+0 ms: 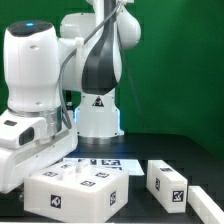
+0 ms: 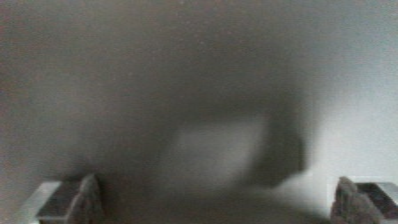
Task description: Assemble cabinet
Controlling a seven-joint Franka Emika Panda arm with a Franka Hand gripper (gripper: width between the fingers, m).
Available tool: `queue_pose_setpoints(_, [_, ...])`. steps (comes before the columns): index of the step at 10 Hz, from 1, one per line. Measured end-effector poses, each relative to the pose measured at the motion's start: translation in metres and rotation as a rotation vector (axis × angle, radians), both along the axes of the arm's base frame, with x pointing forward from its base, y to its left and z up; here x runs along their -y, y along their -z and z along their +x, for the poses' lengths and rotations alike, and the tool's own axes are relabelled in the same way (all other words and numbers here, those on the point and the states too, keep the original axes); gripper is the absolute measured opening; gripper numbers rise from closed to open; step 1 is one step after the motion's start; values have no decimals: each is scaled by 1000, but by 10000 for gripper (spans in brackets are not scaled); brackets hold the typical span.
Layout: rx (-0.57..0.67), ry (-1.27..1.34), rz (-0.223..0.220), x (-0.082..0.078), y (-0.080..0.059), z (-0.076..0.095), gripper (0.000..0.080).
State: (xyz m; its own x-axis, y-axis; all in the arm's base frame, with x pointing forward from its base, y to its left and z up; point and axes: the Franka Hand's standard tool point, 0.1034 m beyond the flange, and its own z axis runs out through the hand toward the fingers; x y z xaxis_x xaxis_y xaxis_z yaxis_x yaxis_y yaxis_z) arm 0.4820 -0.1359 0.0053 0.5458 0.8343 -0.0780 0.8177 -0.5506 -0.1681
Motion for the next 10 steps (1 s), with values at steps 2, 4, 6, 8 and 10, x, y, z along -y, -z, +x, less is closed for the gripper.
queue_pose_setpoints(2, [0,-1,0,1,0,0,366])
queue_pose_setpoints(4, [0,1,-1,2,0,-1,96])
queue_pose_setpoints(6, [0,-1,-1,4,0,-1,21])
queue_pose_setpoints(8, [-7,3,1,6,-2,-2,7])
queue_pose_setpoints(10, [-24,14,7,11,-20,-4,2])
